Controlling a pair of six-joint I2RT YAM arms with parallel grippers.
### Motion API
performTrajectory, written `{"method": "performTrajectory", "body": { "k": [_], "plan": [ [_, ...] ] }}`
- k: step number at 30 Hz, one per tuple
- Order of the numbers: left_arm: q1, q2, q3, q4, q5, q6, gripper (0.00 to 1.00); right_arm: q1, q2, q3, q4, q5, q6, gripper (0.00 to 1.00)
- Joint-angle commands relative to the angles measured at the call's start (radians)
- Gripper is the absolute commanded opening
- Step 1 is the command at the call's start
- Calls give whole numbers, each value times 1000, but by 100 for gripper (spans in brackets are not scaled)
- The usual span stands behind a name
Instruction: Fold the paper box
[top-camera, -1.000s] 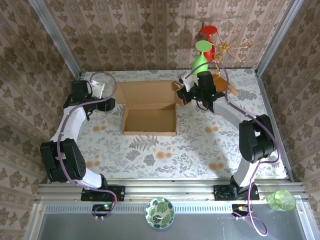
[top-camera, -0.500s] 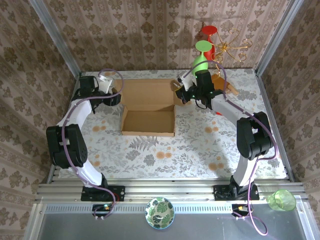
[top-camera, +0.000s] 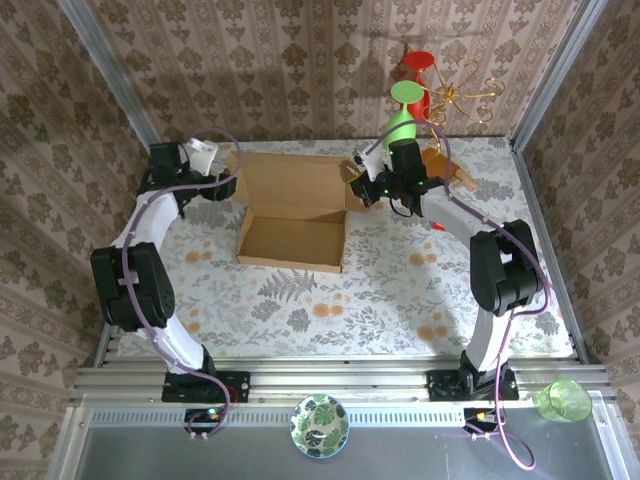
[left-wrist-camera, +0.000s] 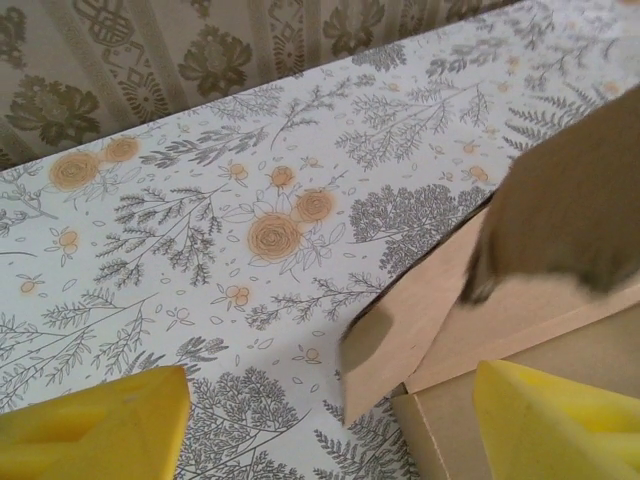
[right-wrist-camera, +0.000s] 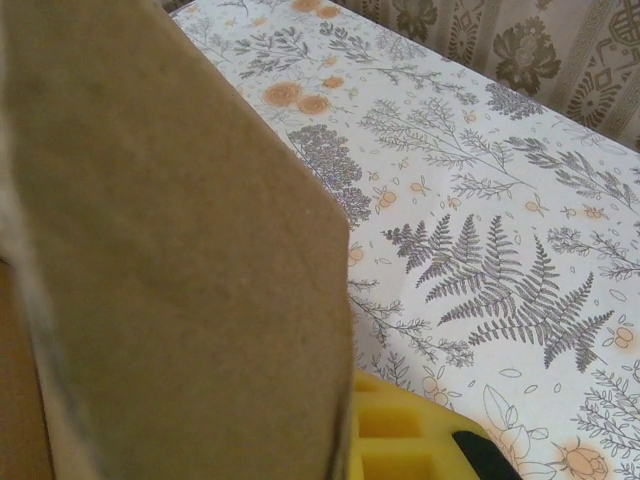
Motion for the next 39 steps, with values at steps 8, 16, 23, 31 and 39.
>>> {"method": "performTrajectory", "body": {
  "k": [8,16,23,31,39],
  "plan": [
    [-19,97,64,37,258,21,75,-24,36,90,-109,-54,-73,0],
    [-73,143,103,44,227,-6,62,-20,53,107,-105,-43,-60,0],
    [-110,116,108,-9,107,-41,21,10,59,107,-62,30,-2,0],
    [-206,35,16,36,-139,-163,0,115,42,43,115,313,211,0],
    [-225,-68,-197,435,-314,-452,0,202,59,-43,481,549,461,0]
  ]
}}
